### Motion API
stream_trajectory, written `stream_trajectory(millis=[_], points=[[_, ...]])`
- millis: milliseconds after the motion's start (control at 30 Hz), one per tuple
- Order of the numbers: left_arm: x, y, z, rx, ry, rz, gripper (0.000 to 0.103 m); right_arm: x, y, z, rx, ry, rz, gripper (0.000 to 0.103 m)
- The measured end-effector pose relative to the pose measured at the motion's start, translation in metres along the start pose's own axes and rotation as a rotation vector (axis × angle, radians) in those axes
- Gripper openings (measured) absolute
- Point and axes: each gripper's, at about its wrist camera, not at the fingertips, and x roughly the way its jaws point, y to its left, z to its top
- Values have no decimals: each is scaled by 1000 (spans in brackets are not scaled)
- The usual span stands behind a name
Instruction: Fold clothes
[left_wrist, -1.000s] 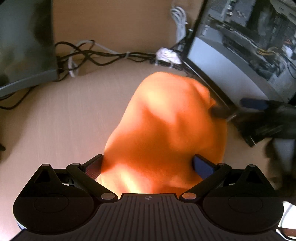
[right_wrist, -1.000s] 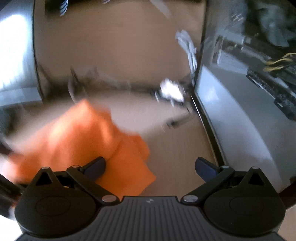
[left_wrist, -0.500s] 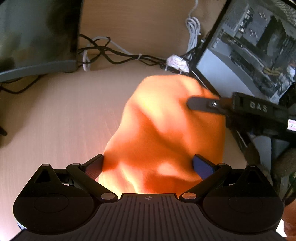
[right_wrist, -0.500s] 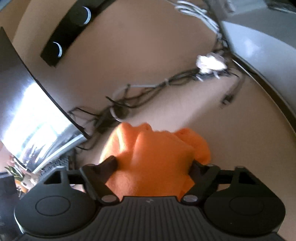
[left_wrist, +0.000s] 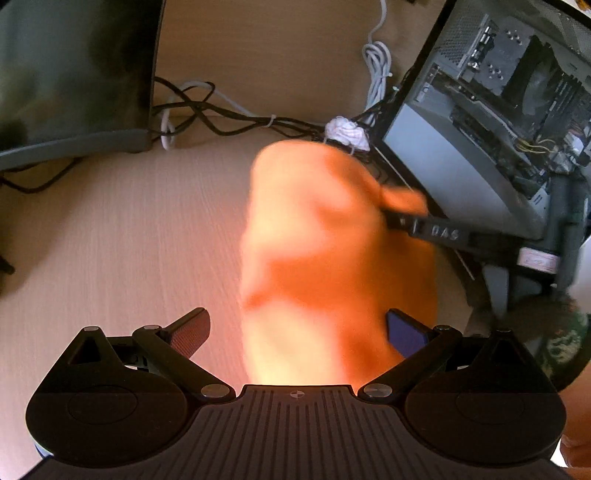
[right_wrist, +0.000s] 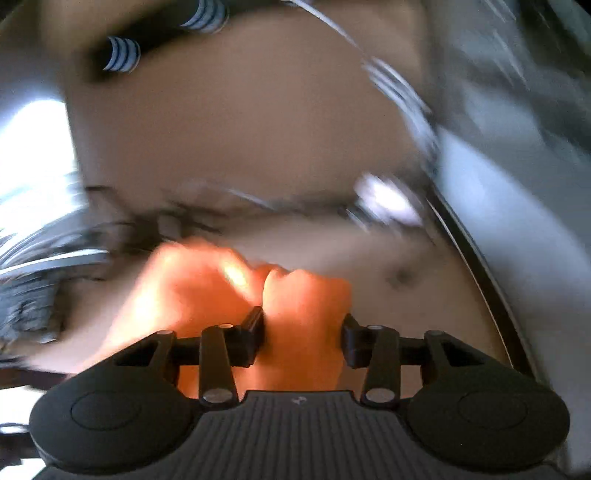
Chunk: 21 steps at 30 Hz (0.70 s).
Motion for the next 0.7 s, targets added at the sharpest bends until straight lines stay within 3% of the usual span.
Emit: stream_trajectory(millis=[67,167,300,400,500,600,633,700], points=[[2,2,3,-10,5,-10,103,9,-8,-8,6,32,-48,57],[7,0,4,-3,21,-9,103,8,-3,-12,-8,37,-23,59],[2,5,-6,-6,34,-16,103,8,22,-12,-91,56,120,59],[-9,15,-17,-20,34,21,103,7,56,-13,-170,20,214,54],[-24,35,-31,-81,33,66,103,3,84,0,-146,-2,375,48],[-44,57,-47,-151,2,127,103,9,107,16,-86,34,549,45],[-53,63,-52,-172,-9,153,103,15,116,18,-75,57,589,45],[-67,76,-60,-208,-28,194,103,26,138,15,-109,99,587,44]])
